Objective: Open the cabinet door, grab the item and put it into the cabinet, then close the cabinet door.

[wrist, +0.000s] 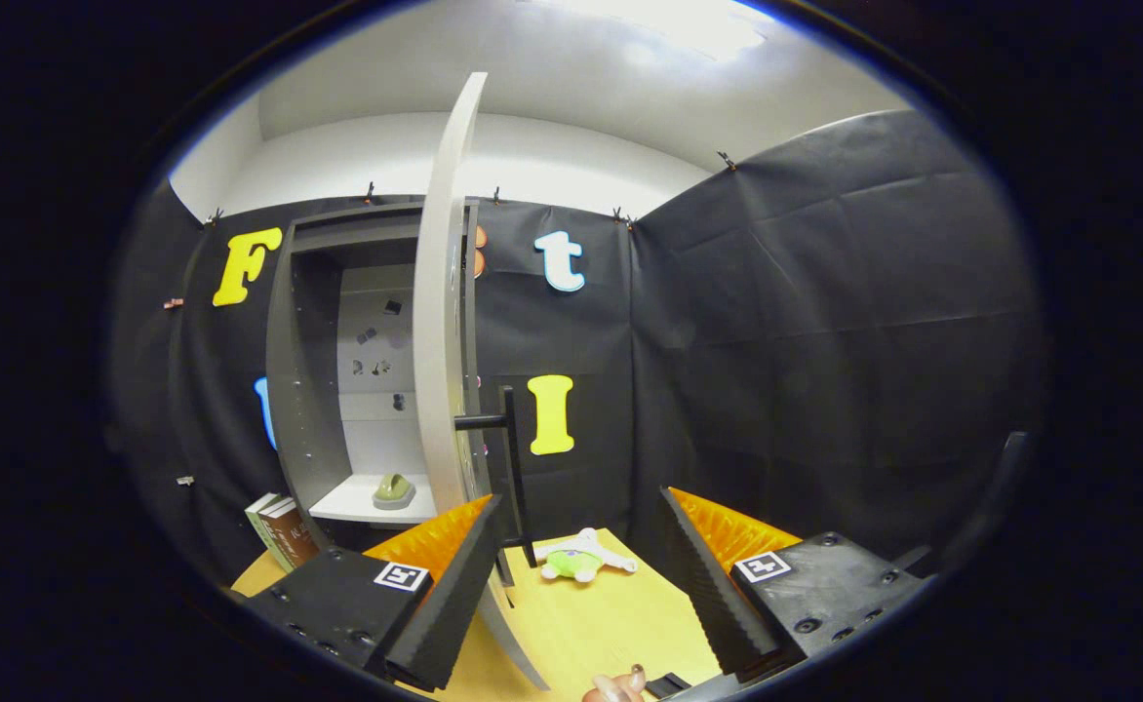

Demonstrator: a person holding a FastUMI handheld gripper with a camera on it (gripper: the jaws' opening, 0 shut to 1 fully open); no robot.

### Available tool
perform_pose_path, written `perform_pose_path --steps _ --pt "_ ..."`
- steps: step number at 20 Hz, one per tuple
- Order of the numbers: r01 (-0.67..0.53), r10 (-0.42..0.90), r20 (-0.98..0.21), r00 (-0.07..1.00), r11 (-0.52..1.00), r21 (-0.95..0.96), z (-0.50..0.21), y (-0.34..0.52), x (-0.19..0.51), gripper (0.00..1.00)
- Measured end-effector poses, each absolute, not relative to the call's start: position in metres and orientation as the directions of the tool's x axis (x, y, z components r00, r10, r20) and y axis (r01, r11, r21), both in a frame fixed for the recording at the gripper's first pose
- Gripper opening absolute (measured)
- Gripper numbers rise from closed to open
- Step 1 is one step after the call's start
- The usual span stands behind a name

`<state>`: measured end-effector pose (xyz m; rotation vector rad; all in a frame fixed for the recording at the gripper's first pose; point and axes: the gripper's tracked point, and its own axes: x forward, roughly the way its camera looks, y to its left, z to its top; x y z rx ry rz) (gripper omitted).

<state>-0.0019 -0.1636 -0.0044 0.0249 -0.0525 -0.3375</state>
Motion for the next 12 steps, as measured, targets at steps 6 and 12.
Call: perform_pose_path --steps 6,12 --pt "0.23 -0.235 0.044 0.971 0.969 0.092 -0.005 -0.155 0.018 0.98" --pt "0.203 -0.205 0.022 0.978 0.976 0.079 -0.02 -0.107 0.04 0.98"
